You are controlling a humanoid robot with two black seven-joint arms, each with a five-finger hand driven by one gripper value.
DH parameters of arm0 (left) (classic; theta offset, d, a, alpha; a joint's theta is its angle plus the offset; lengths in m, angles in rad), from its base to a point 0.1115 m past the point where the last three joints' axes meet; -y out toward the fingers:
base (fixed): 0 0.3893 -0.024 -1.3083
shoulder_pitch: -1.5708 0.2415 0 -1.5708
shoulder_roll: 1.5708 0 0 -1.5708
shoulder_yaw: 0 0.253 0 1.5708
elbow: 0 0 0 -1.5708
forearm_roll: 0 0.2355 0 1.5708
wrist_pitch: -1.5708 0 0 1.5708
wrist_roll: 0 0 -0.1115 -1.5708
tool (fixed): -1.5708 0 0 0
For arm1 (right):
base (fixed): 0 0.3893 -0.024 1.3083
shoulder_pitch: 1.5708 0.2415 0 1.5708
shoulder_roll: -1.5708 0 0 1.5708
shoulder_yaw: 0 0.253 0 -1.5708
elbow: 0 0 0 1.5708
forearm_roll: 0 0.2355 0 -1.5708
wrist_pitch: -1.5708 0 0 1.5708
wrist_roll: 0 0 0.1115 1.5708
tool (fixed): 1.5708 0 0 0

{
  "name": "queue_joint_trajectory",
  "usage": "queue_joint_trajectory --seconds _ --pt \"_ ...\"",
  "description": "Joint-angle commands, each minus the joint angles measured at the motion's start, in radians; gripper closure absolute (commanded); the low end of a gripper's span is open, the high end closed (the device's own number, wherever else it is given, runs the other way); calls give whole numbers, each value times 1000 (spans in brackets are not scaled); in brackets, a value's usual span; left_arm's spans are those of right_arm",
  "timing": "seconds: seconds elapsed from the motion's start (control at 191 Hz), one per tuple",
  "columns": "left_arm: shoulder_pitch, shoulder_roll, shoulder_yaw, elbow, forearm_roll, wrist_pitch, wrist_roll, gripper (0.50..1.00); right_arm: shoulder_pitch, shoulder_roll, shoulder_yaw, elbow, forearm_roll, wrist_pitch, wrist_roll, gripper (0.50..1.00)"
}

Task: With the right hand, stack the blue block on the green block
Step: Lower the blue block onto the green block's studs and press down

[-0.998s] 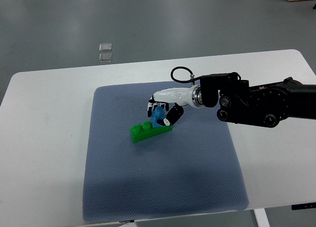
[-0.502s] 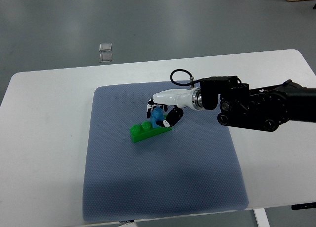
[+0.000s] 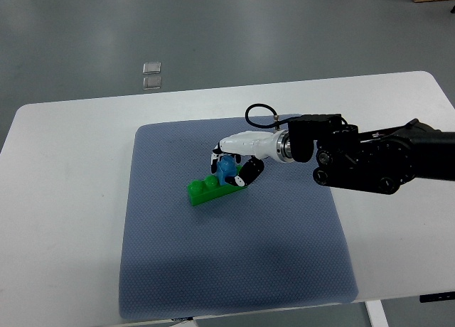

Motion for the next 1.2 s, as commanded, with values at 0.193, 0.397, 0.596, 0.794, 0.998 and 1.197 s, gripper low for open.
queue_joint_trajectory --seconds 0.193,0.397,0.596,0.794,0.998,1.197 --pt "0 0 0 -2 0 0 0 500 -28 11 2 -15 -14 -35 8 912" --pt "0 0 0 0 0 0 0 500 -54 11 2 -23 -29 -58 19 912" --pt "0 0 0 0 0 0 0 500 -68 10 5 -26 -31 -72 33 914" --pt "0 0 0 -2 0 0 0 500 -80 10 5 -29 -32 -97 47 916" --pt "0 0 0 -2 0 0 0 500 -98 7 5 -43 -65 -115 66 918" --pt "0 0 0 -2 0 0 0 500 -114 2 6 -43 -71 -134 85 918"
